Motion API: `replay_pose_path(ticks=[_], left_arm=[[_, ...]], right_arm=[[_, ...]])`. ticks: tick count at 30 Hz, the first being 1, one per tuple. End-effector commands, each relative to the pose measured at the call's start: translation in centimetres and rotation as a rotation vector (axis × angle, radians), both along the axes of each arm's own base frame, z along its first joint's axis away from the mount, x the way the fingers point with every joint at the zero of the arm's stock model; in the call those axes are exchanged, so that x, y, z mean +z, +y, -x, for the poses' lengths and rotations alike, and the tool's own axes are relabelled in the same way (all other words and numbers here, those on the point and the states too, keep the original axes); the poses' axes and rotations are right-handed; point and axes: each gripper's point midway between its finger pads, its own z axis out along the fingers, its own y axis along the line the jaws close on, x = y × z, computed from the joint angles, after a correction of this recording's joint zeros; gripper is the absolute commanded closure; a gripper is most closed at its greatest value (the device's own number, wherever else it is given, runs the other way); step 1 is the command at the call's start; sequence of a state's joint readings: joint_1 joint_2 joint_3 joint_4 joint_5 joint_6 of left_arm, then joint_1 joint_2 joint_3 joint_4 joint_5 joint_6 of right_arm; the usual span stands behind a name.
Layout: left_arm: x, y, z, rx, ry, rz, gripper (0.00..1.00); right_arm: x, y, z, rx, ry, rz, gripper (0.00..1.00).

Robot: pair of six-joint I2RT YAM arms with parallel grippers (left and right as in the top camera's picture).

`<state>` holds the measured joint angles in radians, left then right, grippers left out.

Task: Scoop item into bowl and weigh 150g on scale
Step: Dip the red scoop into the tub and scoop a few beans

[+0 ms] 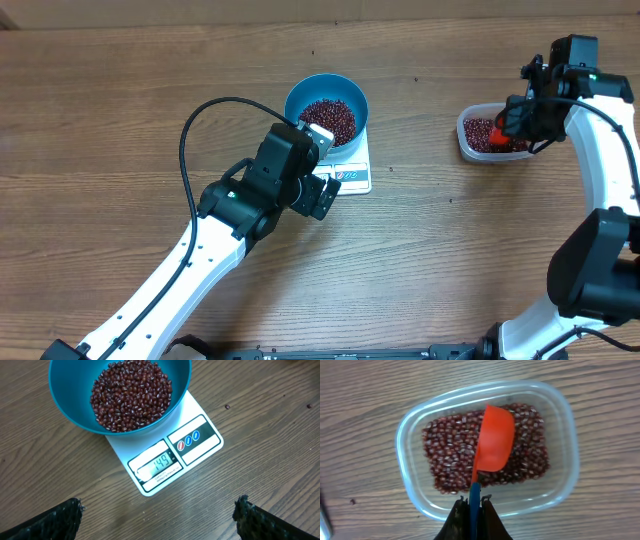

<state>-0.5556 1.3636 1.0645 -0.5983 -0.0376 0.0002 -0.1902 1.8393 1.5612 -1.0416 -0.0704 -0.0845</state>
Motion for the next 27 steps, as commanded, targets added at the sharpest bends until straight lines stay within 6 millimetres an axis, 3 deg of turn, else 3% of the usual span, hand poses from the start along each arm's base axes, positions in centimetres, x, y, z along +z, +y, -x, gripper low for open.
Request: replay_pose_path(ticks=[1,16,24,27], left_arm=[[-0.3,0.0,0.0,-0.009,0.006,-0.008,0.00],[-0.3,0.0,0.0,-0.009,0.006,-0.008,0.00],[-0.4,0.0,0.0,-0.009,0.006,-0.008,0.00],[-0.3,0.0,0.0,-0.009,0.006,-0.008,0.01]], right_arm=[[-0.3,1.7,-0.1,0.073,-0.007,-0.090,0.96],[0.3,1.0,0.0,0.043,-0.031,-0.195,0.96],[2.0,1.4,0.8,0.094,-0.095,-0.423,0.96],[2.4,0.2,1.4,0.069,-0.107,-0.468,0.96]])
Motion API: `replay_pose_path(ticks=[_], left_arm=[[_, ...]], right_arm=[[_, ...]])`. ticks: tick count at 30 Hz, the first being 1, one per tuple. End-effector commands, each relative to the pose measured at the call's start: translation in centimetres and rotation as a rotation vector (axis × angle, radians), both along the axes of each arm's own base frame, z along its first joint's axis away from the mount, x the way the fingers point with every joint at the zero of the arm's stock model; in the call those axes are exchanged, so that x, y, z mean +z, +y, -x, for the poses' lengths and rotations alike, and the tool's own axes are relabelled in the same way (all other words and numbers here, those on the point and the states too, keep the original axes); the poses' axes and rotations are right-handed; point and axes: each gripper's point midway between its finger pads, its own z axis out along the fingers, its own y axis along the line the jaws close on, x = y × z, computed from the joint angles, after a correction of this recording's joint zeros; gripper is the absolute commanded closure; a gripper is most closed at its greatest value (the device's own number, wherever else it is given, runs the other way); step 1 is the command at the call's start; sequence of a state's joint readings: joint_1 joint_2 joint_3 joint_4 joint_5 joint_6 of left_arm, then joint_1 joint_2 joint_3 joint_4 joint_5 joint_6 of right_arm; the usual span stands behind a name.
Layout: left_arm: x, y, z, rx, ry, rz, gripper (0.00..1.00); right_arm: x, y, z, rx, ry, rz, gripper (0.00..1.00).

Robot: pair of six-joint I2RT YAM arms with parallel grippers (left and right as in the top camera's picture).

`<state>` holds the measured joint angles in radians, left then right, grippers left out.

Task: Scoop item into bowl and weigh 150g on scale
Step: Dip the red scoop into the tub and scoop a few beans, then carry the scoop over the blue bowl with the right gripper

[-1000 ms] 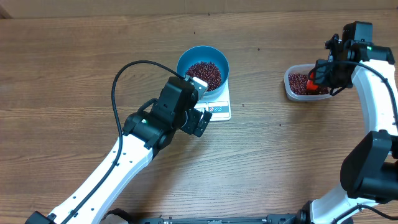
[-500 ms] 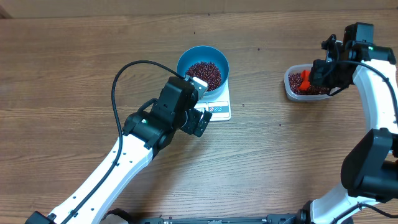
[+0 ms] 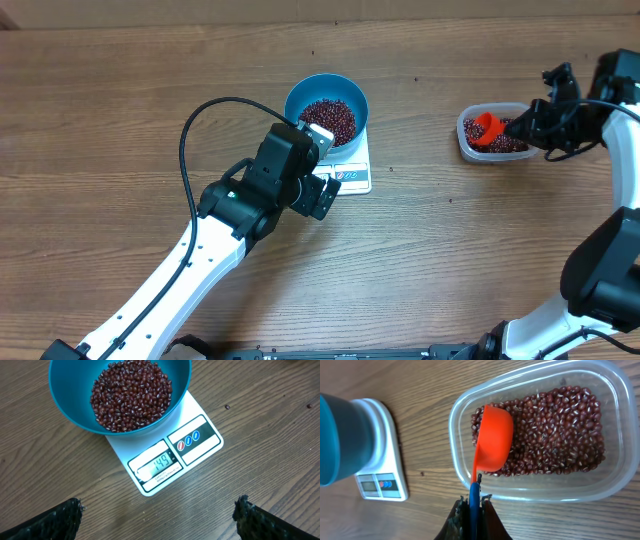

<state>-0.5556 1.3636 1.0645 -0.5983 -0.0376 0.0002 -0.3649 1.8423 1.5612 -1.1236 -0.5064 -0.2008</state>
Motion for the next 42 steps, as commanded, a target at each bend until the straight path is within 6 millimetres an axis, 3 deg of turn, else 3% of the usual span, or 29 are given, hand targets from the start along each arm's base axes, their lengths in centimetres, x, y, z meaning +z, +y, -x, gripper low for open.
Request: replay_pose_path(ticks=[1,4,8,12,21,26,36,42], left_arm=[[-0.3,0.0,0.0,-0.009,0.006,-0.008,0.00],[-0.4,0.0,0.0,-0.009,0.006,-0.008,0.01],[-0.3,0.0,0.0,-0.009,0.006,-0.008,0.00],[-0.3,0.0,0.0,-0.009,0.006,-0.008,0.01],[-0.3,0.0,0.0,-0.009,0.006,-0.008,0.00],[-0.3,0.0,0.0,-0.009,0.006,-0.008,0.00],[-0.3,0.0,0.0,-0.009,0.006,-0.008,0.00],[-0.3,0.0,0.0,-0.009,0.006,-0.008,0.00]], right_arm=[[0.8,-0.7,0.1,0.001,-0.045,-0.082,0.96],[1.0,-1.8,0.5,-0.031,-0.049,-0.104,0.96],[2.6,-1.7,0.8,0.004,-0.125,-0.216,0.96],[3.1,-1.7,1.6,0.035,-0.142,-0.222,0.96],[8.2,-0.1,2.4,0.110,-0.296,-0.184,0.96],[10.5,3.0,3.0,0.240,-0.378,-0.132,0.96],[11.0,11.8,2.0,0.446,-0.397,-0.167,0.96],[10.9,15.6,1.1,0.465,-0.381,-0.147,0.96]])
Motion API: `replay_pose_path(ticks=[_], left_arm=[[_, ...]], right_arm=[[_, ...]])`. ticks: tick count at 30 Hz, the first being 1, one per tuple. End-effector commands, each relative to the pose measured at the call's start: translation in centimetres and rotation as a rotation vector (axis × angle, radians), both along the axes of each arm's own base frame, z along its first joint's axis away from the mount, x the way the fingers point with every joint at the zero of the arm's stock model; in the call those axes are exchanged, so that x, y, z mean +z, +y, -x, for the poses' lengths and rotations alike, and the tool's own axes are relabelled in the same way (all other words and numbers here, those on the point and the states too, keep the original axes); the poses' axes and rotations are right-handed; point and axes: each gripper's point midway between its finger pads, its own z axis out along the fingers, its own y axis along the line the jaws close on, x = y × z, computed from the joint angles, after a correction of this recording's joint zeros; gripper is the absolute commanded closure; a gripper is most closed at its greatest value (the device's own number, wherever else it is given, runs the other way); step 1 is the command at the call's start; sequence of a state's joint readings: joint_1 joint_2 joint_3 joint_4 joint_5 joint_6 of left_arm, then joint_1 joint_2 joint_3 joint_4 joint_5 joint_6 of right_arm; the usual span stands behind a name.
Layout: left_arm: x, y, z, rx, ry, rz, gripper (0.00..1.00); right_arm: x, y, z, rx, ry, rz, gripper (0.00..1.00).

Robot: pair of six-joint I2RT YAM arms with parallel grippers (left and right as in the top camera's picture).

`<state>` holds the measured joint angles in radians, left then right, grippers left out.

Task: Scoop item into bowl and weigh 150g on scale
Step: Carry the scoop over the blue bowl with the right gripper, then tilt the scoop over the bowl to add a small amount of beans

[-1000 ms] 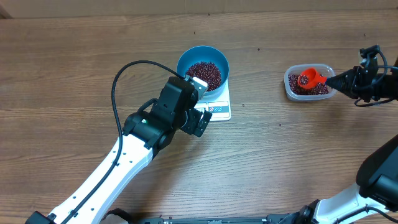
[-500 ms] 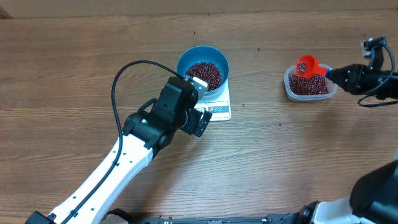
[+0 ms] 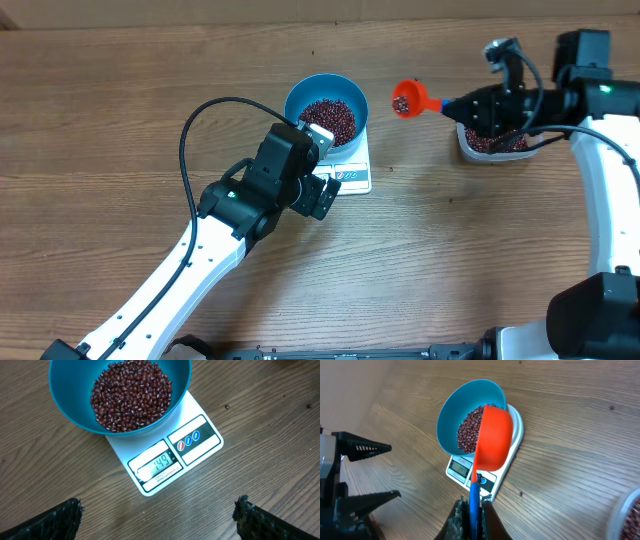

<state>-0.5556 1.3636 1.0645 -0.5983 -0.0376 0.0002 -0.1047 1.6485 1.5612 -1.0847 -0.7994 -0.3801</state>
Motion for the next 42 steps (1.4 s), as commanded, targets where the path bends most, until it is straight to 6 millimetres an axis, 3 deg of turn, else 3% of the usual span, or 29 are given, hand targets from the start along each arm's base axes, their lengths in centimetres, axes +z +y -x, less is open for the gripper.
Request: replay_pose_path(ticks=[1,9,16,25,31,42], left_arm=[[-0.3,0.0,0.0,-0.009,0.006,-0.008,0.00],[-0.3,0.0,0.0,-0.010,0.006,-0.008,0.00],[-0.3,0.0,0.0,-0.009,0.006,-0.008,0.00],[-0.3,0.0,0.0,-0.009,0.006,-0.008,0.01],[-0.3,0.0,0.0,-0.010,0.006,-0.008,0.00],[-0.3,0.0,0.0,-0.009,0.006,-0.008,0.00]], right_arm=[[0.7,1.9,-0.1,-0.013,0.011,-0.009,0.96],[1.1,5.6,-0.1,0.046,-0.015,-0.006,0.96],[0.7,7.5,0.2,0.082,-0.035,0.043,0.96],[0.2,7.7,-1.9,0.074,-0.095,0.056,0.96],[-2.2,7.7,-2.4,0.060,-0.013,0.053,0.96],[-1.4,7.8,-4.0,0.018,-0.060,0.034,0.96]])
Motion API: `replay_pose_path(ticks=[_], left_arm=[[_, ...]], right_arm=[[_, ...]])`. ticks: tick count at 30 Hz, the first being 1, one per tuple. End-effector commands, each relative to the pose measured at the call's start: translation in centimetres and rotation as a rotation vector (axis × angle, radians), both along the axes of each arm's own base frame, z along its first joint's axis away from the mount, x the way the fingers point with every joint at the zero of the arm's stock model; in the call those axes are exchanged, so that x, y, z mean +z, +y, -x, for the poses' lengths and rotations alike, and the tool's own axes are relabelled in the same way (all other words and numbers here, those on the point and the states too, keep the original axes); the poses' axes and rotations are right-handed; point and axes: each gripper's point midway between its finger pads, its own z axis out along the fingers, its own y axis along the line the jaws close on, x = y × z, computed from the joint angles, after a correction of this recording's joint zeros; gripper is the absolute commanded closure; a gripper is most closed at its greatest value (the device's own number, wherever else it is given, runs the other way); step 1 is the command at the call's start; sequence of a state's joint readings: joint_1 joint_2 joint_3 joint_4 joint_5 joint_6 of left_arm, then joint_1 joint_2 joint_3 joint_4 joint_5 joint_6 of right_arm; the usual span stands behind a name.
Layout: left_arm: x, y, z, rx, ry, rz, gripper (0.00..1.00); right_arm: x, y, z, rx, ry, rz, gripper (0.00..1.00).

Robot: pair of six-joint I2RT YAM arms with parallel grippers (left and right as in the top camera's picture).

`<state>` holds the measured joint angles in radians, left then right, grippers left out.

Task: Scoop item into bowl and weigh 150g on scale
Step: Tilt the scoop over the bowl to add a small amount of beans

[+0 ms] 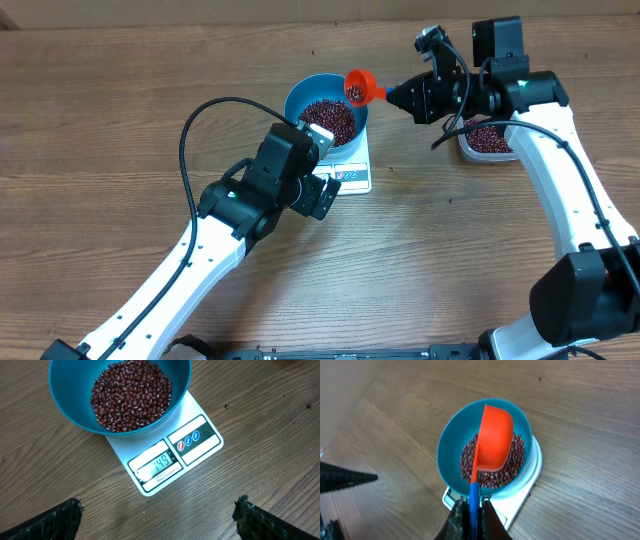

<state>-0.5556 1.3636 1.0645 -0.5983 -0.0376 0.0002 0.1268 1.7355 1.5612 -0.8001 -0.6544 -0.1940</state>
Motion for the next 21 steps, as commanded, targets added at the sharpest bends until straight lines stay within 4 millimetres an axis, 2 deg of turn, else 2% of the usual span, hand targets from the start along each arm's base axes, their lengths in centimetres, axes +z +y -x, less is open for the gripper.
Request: replay_pose_path(ticks=[1,5,8,12,14,16,19,21], left_arm=[[-0.3,0.0,0.0,-0.009,0.006,-0.008,0.00],[-0.3,0.0,0.0,-0.009,0.006,-0.008,0.01],[-0.3,0.0,0.0,-0.009,0.006,-0.008,0.00],[-0.3,0.0,0.0,-0.009,0.006,-0.008,0.00],[-0.3,0.0,0.0,-0.009,0.006,-0.008,0.00],[-0.3,0.0,0.0,-0.009,0.006,-0.008,0.00],[-0.3,0.0,0.0,-0.009,0.006,-0.008,0.00],[-0.3,0.0,0.0,-0.009,0.006,-0.008,0.00]], right_arm=[[0.1,0.3,0.4,-0.012,0.032,-0.013,0.96],[-0.1,-0.5,-0.7,-0.041,-0.026,0.051,0.96],[-0.2,-0.1,0.2,-0.012,0.010,0.030,0.96],[0.0,-0.3,-0.5,-0.021,-0.030,0.042,0.96],[0.2,0.7,0.4,0.017,0.001,0.000,0.96],[-0.4,-0.3,-0.3,-0.008,-0.040,0.085,0.96],[0.1,0.8,0.4,0.036,-0.026,0.029,0.96],[-0.3,0.1,-0.2,-0.002,-0.034,0.070,0.96]])
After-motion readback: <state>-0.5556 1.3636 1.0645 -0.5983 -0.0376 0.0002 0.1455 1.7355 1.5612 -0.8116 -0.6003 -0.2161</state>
